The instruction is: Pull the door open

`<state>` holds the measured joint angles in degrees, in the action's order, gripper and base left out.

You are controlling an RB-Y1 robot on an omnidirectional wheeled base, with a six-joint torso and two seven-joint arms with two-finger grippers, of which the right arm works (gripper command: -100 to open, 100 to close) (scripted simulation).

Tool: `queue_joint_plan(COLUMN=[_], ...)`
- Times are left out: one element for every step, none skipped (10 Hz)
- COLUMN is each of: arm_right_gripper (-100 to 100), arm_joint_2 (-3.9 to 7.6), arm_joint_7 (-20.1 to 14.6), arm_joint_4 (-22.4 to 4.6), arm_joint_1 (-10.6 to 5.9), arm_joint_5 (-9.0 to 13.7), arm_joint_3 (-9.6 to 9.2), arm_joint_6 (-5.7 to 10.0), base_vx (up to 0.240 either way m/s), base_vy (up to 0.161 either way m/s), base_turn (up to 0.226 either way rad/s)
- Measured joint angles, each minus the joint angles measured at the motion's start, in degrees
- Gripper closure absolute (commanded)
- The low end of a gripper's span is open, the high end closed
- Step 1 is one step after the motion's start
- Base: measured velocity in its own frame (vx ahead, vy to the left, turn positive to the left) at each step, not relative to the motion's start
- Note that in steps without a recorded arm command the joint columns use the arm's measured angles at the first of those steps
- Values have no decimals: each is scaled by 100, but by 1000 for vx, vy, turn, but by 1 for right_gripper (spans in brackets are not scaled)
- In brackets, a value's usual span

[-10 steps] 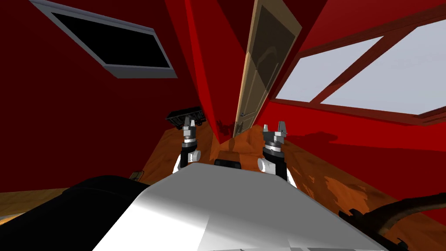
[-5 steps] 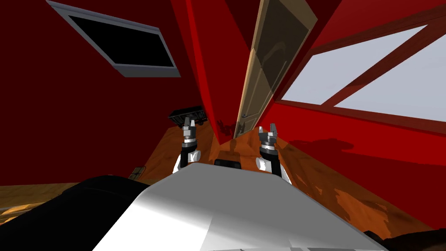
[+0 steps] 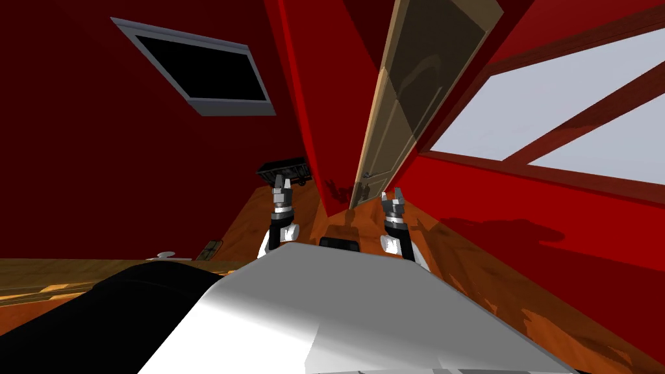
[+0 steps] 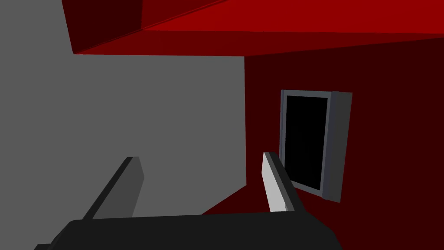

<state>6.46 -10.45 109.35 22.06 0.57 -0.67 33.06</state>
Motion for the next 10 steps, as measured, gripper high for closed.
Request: queue_joint_plan(arm_right_gripper=[-100,-100,-100,-100,-100,-100,-100,-100,-100,-100], arm_joint_2=[47,90,164,204,269,314,322,354,417,481], arm_joint_7=[-13,-20,-48,-71,-102,-119,-117,-121,-143,-170], arm_joint_4=[-161,-340,-501,-614,-737,-875,-955,-1124,-1316,-1433], arm_joint_1=[-78,-168,-213,-258,-282,-326,-359,-425,-498,-523], arm_joint_5=[1,1,15,26,40,42,37,39,49,57], arm_joint_3=[-14,-29,-32,-23,-18,-35,-51,-59,-62,-75], arm_joint_6=[17,36,73,89,111,130,139,173,216,227], base_vx=[77,80,55,48,57,41,40,46,67,51], base_vy=[-103,-104,-68,-61,-78,-70,-65,-96,-114,-79], base_turn=[118,122,59,95,173,42,59,158,165,43])
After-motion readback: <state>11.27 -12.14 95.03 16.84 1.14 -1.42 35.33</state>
